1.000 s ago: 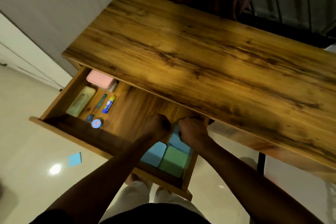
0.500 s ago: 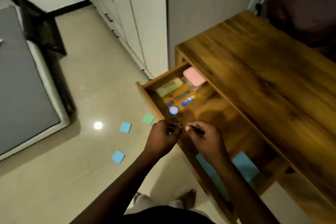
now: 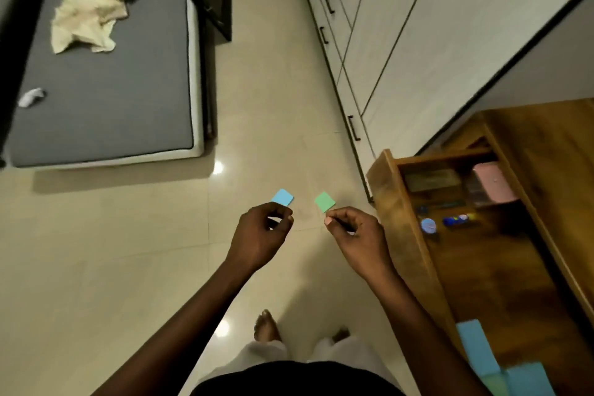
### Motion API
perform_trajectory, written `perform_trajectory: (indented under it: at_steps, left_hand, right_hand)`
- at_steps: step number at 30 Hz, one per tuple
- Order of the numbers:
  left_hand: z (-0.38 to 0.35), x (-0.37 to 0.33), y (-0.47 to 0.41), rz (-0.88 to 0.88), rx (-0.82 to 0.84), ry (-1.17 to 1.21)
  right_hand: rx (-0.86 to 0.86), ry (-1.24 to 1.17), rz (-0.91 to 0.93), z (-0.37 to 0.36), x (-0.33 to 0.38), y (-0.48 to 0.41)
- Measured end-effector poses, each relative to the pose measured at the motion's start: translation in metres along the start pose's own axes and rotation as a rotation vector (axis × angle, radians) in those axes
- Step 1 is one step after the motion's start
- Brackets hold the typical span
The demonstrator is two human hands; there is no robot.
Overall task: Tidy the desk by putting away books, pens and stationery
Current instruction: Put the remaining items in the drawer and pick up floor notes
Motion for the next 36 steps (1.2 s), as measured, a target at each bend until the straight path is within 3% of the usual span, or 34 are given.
perform_trajectory:
  at_steps: [10, 20, 24, 30, 36]
  left_hand:
    - [0.071, 0.089, -0.074, 0.151, -0.110, 0.006]
    - [0.072, 0.220, -0.212, 0.310, -0.198, -0.130]
    - [0.043, 0.302, -0.246, 0.394, -0.175, -0.170]
    - [-0.007, 0.435, -0.310, 0.366, -0.033, -0.299]
    - [-0.061, 0.568, -0.345, 0.403, 0.026, -0.351]
  right_hand:
    - [0.261, 0.152, -0.076, -0.144, 0.007, -0.109]
    - [0.334, 0.290, -0.053, -0.273, -0.057, -0.270]
    - [0.365, 0.366, -0.091, -0.318, -0.119, -0.317]
    - [0.432, 0.539, -0.148, -0.392, -0.235, -0.390]
    - [0.489, 0.653, -0.102, -0.464, -0.342, -0.443]
Point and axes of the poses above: each hand's wrist, its own y-axis away from the middle knuckle, its own z-axis out of the back of the hand, x = y × z, the point moved 3 cm from there along -y, towards the middle knuckle, and after that the axes turned 5 degrees about y, right-handed, at the moved point
